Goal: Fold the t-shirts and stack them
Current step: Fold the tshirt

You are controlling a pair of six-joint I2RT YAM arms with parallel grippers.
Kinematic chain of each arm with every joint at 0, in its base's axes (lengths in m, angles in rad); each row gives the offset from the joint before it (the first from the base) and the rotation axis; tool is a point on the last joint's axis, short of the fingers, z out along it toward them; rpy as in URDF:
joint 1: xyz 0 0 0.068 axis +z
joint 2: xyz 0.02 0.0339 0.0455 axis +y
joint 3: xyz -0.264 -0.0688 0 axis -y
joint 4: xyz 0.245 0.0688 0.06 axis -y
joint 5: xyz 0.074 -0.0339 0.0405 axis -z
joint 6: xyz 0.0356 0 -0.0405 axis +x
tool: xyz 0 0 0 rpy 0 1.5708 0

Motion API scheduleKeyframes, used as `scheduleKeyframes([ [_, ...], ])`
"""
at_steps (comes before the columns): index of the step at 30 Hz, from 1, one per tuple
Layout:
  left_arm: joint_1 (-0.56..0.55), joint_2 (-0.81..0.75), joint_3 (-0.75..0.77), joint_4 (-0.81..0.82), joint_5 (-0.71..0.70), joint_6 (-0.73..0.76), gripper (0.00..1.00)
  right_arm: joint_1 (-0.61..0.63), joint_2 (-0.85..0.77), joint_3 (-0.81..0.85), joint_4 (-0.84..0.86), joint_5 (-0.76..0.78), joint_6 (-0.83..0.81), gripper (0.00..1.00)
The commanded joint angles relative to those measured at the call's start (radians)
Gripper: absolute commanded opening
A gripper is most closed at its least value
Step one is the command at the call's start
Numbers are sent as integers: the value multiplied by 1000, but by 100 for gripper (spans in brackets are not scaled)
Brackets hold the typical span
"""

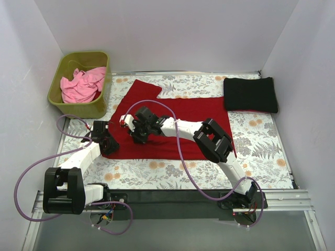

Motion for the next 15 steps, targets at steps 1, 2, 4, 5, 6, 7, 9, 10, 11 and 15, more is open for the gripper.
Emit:
scheduleKeyframes([
  [1, -3, 3, 9, 1, -14, 8, 27, -2, 2, 48, 4, -3, 2, 6],
  [2, -3, 3, 9, 1, -14, 7, 27, -2, -3, 48, 5, -3, 2, 3],
  [4, -3, 2, 7, 1, -15, 7, 27, -3, -15, 47, 4, 14, 2, 1],
  [5, -3, 2, 7, 1, -16, 7, 27, -3, -26, 44, 5, 19, 2, 1],
  [6, -3, 0, 9, 1, -14, 7, 27, -11, -33, 42, 4, 25, 6, 1],
  [7, -3, 0, 7, 1, -14, 7, 27, -17, -38, 41, 7, 28, 11, 1],
  [9, -3, 2, 7, 1, -11, 7, 27, -42, -53, 33, 10, 28, 26, 1],
  [10, -3, 2, 7, 1, -9, 7, 26, -51, -59, 28, 14, 25, 46, 1],
  [11, -3, 3, 7, 1, -9, 7, 26, -63, -67, 22, 17, 14, 55, 1],
  [15, -3, 3, 7, 1, -9, 8, 26, -117, -87, -34, 56, -32, 112, 1],
])
